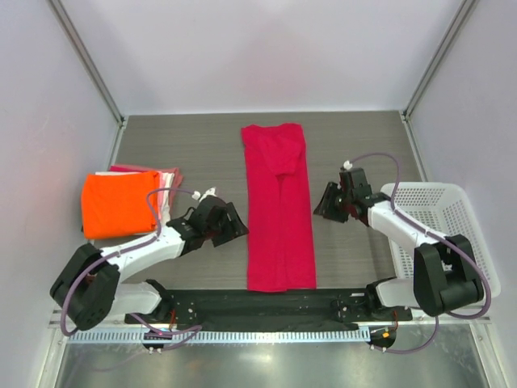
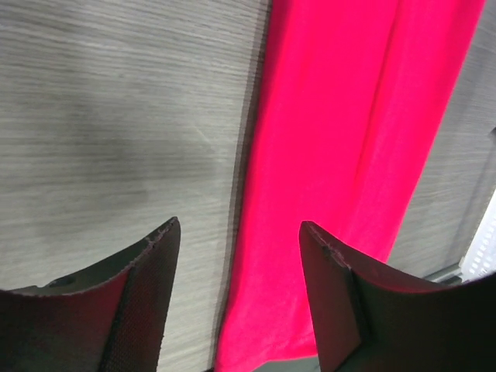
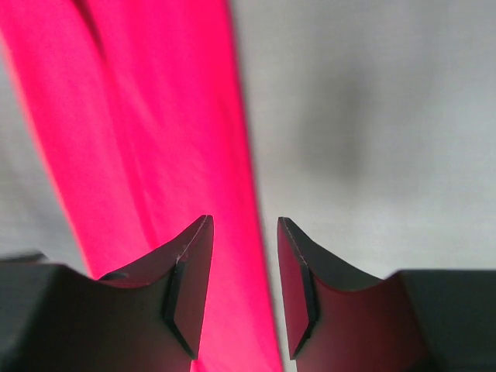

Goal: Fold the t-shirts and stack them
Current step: Fold the tshirt

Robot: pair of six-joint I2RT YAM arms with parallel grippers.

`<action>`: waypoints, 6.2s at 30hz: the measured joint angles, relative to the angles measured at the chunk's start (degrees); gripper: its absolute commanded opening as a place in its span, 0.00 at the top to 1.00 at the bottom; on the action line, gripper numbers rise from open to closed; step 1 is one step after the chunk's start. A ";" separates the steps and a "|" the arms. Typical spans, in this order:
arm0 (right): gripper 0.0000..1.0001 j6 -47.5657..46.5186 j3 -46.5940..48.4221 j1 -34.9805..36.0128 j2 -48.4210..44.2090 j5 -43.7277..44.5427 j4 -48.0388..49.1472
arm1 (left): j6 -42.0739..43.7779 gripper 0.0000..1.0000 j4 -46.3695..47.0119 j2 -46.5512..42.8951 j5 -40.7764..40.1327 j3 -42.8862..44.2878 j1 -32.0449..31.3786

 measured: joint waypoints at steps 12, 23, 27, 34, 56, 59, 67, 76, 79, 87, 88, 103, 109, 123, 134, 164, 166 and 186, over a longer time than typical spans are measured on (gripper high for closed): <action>0.56 4.74 -15.19 8.13 -16.72 0.15 -6.21 | -1.29 0.41 6.10 3.41 6.58 -3.23 -1.73; 0.59 11.96 -22.45 17.94 -31.19 -0.79 -17.22 | -9.22 0.46 4.59 -8.70 5.57 -13.27 -17.97; 0.59 15.98 -24.20 23.93 -33.42 -0.39 -18.75 | -11.26 0.47 4.52 -11.26 4.57 -15.04 -18.86; 0.60 21.22 -24.59 30.32 -32.89 0.61 -18.25 | -13.27 0.52 5.46 -10.86 3.98 -15.69 -20.39; 0.99 24.09 -21.64 33.20 -33.68 4.28 -19.39 | -16.00 1.00 8.59 -10.91 3.02 -17.27 -23.98; 0.99 23.63 -16.92 33.20 -33.81 7.13 -20.96 | -15.26 1.00 6.43 -14.16 3.52 -16.55 -21.99; 0.99 17.46 2.05 31.82 -20.98 17.29 -22.51 | -8.52 1.00 -1.79 -16.98 6.86 -2.86 -7.76; 0.99 7.21 16.15 11.93 -3.56 16.26 -19.06 | -0.33 1.00 -2.78 3.85 13.77 15.87 5.62; 0.99 4.94 19.98 8.63 3.56 14.21 -17.90 | 1.05 1.00 -2.67 9.68 15.26 20.81 8.41; 0.99 2.32 26.67 5.03 15.54 9.70 -14.86 | 2.84 1.00 -2.51 22.10 16.61 29.46 13.90; 0.99 2.16 27.34 4.72 16.44 9.22 -14.69 | 2.91 1.00 -2.51 23.45 16.76 30.42 14.23; 0.20 0.15 41.20 0.90 33.27 6.58 -10.60 | 4.98 0.14 -3.19 38.34 17.92 43.50 18.14; 0.43 -0.52 23.12 0.76 20.48 5.51 -6.56 | 6.60 0.20 -2.89 27.63 14.93 29.20 17.35; 0.53 0.00 1.77 0.76 9.84 -2.01 -1.31 | 4.48 0.42 3.52 19.71 15.19 12.76 9.09; 0.76 1.09 1.42 0.76 14.14 -5.33 5.73 | 2.75 0.50 7.96 23.17 14.95 12.37 8.52; 0.99 1.51 -7.89 1.01 -6.93 -5.99 2.05 | -0.44 1.00 13.81 14.95 18.16 4.37 6.67; 0.99 1.51 -7.98 1.01 -12.11 -6.27 -0.61 | -0.37 1.00 11.58 10.21 18.25 4.11 5.70; 0.99 0.17 10.91 1.33 -17.09 -5.64 -18.14 | -0.59 1.00 -5.90 -10.69 20.37 11.10 7.13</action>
